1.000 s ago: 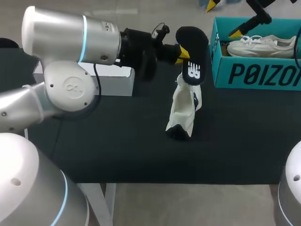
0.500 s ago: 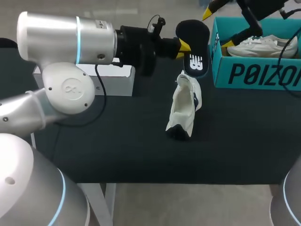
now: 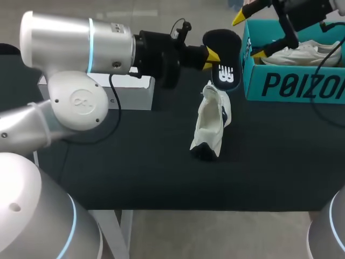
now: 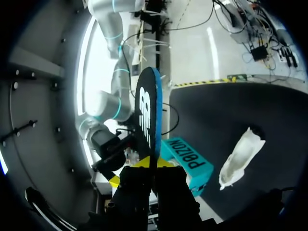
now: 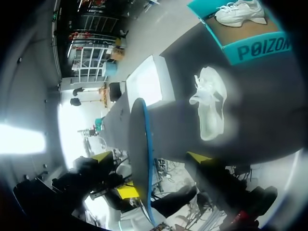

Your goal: Take the shoe out of the shoebox, open the shoe tongue, remove and reinsert the insole, then place the shoe into the shoebox

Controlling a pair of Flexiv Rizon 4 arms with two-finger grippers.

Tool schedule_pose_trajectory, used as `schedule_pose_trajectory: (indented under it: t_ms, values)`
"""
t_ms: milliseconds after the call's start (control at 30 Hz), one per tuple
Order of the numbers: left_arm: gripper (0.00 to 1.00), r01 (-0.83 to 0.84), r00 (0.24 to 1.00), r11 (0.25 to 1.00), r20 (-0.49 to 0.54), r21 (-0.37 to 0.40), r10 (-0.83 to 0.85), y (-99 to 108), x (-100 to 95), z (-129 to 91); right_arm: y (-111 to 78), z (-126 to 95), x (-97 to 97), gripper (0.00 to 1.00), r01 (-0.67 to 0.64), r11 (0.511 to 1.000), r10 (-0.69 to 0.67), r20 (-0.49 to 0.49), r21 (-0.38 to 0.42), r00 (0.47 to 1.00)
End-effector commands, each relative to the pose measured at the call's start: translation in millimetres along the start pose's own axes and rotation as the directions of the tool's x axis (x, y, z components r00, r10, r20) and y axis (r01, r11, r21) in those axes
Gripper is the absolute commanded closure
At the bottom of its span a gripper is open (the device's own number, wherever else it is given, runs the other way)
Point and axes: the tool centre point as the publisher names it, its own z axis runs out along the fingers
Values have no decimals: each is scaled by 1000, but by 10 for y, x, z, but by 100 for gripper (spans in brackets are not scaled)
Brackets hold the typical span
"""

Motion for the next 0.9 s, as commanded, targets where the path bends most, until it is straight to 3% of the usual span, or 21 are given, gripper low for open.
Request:
schedule_pose_trajectory:
  t_ms: [33,100,167,200,233,633,900]
  values:
    - [100,-3,1000,1000,-5,1,3,-24,-29,16,27,76,-21,0,-1,1000,2,-26,6,1000]
    - [100,-6,1000,1000,-2,2,6,-28,-41,37,28,107,-20,0,-2,1000,2,-44,9,999]
    - [100,-9,1000,1000,7,-1,9,-20,-61,59,23,135,-20,14,-5,1000,5,-65,12,998]
    - [100,-12,1000,1000,11,-4,12,-16,-69,70,15,144,-19,29,-3,1000,4,-77,11,997]
    - [100,-13,1000,1000,12,-5,13,-11,-74,80,4,152,-22,32,-3,1000,4,-83,12,997]
    - [100,-17,1000,1000,-1,-13,17,8,-16,90,-44,154,-99,36,-24,1000,23,-134,-1,991]
    - [100,-23,1000,1000,-4,-17,23,21,-24,89,-51,163,-96,48,-17,1000,17,-188,3,982]
